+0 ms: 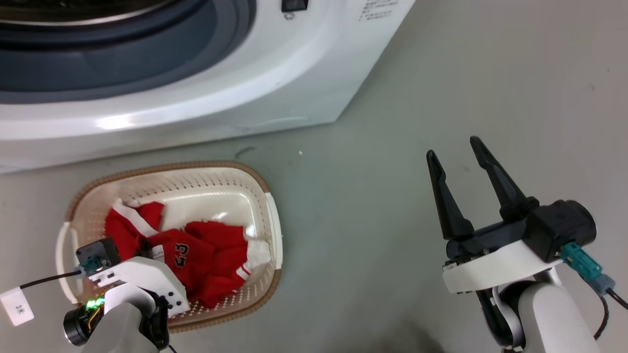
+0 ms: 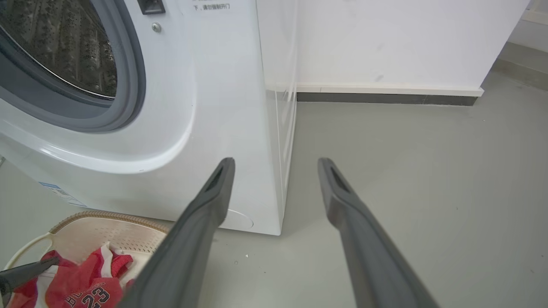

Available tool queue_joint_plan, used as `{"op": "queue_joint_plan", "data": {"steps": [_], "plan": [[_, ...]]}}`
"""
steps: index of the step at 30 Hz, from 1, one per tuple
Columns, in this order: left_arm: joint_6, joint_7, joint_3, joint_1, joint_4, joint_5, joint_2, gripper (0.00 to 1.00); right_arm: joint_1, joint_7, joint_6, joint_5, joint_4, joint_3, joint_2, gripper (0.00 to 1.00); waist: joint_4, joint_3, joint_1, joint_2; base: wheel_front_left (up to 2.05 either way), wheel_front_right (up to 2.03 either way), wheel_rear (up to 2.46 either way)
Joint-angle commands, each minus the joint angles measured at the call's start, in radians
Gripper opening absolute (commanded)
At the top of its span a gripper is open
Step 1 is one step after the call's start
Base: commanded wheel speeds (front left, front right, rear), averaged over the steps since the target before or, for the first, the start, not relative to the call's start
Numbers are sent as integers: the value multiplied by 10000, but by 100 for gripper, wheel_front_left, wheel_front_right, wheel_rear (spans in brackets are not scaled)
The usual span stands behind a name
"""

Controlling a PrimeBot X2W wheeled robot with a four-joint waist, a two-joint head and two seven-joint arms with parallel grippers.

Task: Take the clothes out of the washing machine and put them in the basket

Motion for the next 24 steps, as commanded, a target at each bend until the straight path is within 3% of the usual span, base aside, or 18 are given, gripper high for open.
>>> {"op": "queue_joint_plan", "data": {"steps": [1, 8, 16, 17, 18, 19, 24], "plan": [[-74, -45, 169, -269, 299, -70, -43, 0, -247, -109, -7, 2, -74, 25, 5, 100, -285, 768, -2, -1, 0, 0, 0], [-262, -39, 565, -872, 1474, -255, -30, 0, -534, -267, -7, 74, -92, 68, 5, 100, -458, 1706, -2, -1, 0, 0, 0], [-429, -38, 525, -1270, 2315, -215, 106, 0, -574, -405, -7, 55, 119, -1, 5, 100, -491, 1920, -2, -1, 0, 0, 0], [-419, -38, 508, -1295, 2376, -200, 124, 17, -600, -418, -7, 75, 145, 11, 5, 100, -488, 1879, -2, -1, 0, 0, 0], [-401, -38, 481, -1318, 2419, -156, 146, 48, -618, -425, -7, 94, 184, 17, 5, 100, -481, 1821, -2, -1, 0, 0, 0], [-407, -39, 461, -1329, 2462, -137, 152, 99, -632, -420, -7, 106, 226, 27, 5, 100, -471, 1758, -2, -1, 0, 0, 0], [-543, -37, 381, -1027, 2640, -144, 111, 100, -603, -528, -7, 112, 532, 54, 3, 100, -355, 916, -2, -1, 0, 0, 0]]}}
